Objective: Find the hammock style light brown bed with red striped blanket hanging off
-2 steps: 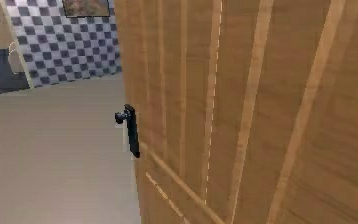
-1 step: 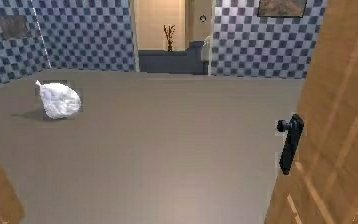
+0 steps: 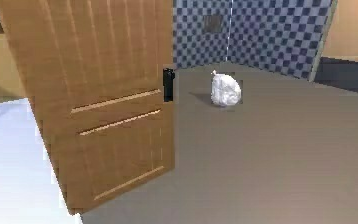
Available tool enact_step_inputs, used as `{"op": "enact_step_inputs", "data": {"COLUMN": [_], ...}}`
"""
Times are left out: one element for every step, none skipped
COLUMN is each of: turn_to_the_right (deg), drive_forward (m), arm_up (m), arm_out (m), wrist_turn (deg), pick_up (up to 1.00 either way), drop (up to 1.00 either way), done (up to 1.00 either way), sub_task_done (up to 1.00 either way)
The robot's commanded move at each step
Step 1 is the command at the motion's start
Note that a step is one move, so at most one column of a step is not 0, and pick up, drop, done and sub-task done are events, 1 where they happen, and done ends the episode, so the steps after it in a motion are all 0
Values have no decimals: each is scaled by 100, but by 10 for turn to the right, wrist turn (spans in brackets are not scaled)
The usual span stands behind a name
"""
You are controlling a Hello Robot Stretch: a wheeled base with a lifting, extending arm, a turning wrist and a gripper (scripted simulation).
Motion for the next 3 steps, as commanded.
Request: {"op": "enact_step_inputs", "data": {"turn_to_the_right": [-420, 0, -450], "drive_forward": [0, 15, 0], "arm_up": [0, 0, 0], "arm_out": [0, 0, 0], "wrist_turn": [0, 0, 0], "pick_up": [0, 0, 0], "drop": [0, 0, 0], "done": [0, 0, 0], "sub_task_done": [0, 0, 0]}}
